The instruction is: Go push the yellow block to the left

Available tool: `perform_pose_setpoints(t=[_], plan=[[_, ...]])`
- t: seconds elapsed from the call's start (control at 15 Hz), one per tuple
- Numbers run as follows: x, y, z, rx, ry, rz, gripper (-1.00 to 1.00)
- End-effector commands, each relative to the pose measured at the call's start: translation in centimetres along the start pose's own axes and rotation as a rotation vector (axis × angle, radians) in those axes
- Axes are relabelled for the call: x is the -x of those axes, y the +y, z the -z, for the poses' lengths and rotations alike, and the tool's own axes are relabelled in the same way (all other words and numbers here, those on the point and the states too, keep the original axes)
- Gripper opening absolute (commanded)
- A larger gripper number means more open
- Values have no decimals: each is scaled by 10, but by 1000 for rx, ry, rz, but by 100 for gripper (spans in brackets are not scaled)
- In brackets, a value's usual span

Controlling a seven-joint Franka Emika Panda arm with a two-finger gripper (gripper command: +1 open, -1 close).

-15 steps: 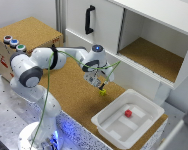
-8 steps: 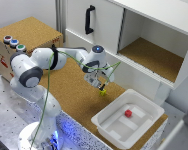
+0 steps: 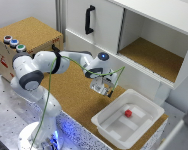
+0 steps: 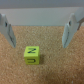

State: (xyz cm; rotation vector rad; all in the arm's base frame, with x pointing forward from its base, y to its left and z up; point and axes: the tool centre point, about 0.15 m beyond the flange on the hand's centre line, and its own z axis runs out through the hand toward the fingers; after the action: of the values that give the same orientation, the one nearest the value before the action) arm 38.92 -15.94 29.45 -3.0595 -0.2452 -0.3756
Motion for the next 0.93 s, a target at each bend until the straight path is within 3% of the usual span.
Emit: perform_pose_setpoints(t=[0.0, 0.47, 0.87], plan=[[-23, 31, -39, 77, -83, -40, -100], [-33, 51, -79, 33, -145, -28, -100], [-40, 26, -91, -3, -163, 39, -100]])
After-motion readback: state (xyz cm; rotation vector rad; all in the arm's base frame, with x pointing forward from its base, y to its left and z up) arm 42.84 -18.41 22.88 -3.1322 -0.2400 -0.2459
